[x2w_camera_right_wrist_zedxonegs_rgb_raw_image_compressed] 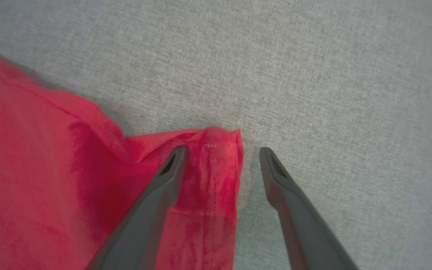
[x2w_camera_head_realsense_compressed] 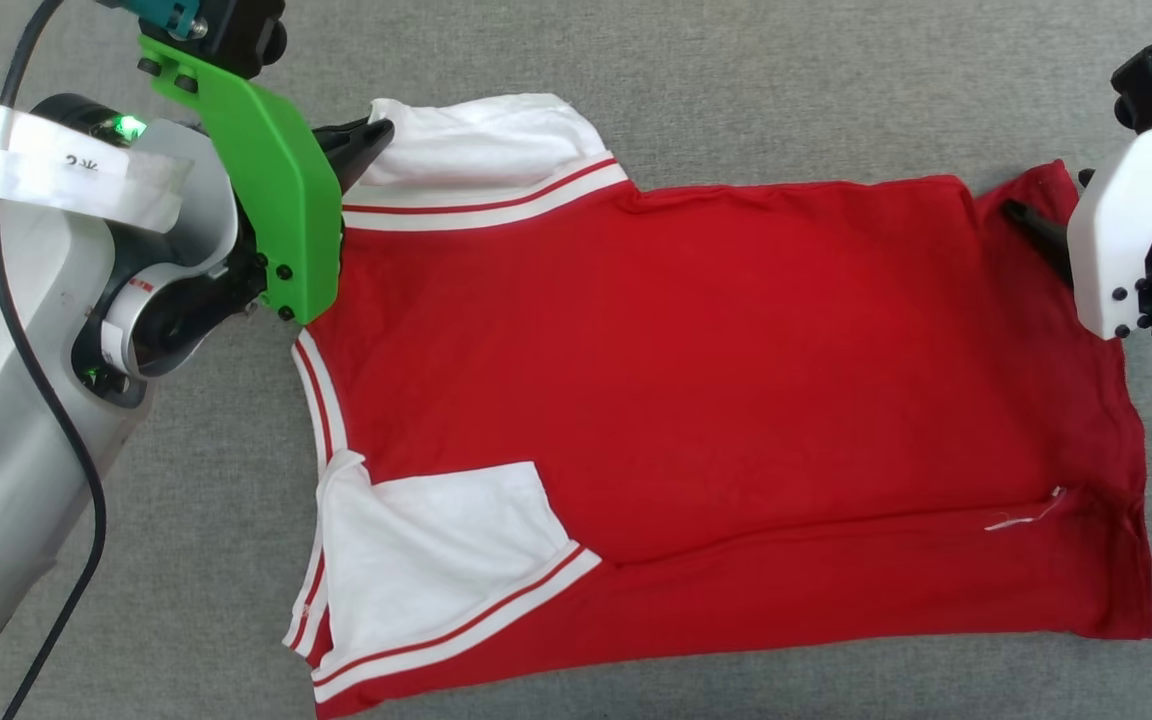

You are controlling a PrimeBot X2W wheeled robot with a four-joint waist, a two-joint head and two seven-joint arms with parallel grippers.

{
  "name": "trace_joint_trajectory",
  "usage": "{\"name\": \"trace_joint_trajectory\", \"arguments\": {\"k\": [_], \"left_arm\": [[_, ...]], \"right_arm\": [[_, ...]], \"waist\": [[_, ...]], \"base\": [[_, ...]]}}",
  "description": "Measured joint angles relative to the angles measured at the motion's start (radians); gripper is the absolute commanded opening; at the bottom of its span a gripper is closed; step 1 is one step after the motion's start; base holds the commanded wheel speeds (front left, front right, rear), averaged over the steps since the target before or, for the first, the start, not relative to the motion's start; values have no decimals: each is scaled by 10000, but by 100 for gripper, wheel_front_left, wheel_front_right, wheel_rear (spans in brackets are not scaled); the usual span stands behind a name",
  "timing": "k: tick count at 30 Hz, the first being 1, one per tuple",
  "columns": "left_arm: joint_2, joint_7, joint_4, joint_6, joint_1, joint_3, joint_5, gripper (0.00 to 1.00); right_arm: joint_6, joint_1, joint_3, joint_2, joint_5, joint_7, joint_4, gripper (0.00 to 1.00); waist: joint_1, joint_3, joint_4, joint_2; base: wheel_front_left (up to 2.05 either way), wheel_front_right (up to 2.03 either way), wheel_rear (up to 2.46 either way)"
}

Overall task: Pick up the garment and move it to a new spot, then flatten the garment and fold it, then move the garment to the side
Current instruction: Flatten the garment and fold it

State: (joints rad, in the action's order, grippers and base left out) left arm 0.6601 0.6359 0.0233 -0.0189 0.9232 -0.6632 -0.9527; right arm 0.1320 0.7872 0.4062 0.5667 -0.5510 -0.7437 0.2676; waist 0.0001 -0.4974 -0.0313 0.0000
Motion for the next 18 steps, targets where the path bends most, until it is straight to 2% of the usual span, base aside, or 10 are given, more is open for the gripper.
{"name": "trace_joint_trajectory", "arguments": {"k": [8,9,10,11,18], "left_arm": [[-42,-213,50,29,12,-2,138,0],[-56,-251,88,52,12,-10,151,0],[-73,-295,146,73,12,-23,161,0],[-96,-311,226,84,12,-38,161,0],[-140,-648,788,144,2,-38,217,0]], "right_arm": [[-15,407,690,113,-190,380,757,100],[-21,414,763,146,-247,401,825,75],[-21,430,840,182,-297,441,876,45],[-21,456,922,213,-360,500,918,0],[-6,509,1198,134,-548,1292,1308,0]], "waist": [[0,-285,259,0],[0,-296,276,0],[0,-302,292,0],[-1,-299,300,0],[0,-113,264,0]], "base": [[0,0,0],[0,0,0],[0,0,0],[0,0,0],[0,0,0]]}}
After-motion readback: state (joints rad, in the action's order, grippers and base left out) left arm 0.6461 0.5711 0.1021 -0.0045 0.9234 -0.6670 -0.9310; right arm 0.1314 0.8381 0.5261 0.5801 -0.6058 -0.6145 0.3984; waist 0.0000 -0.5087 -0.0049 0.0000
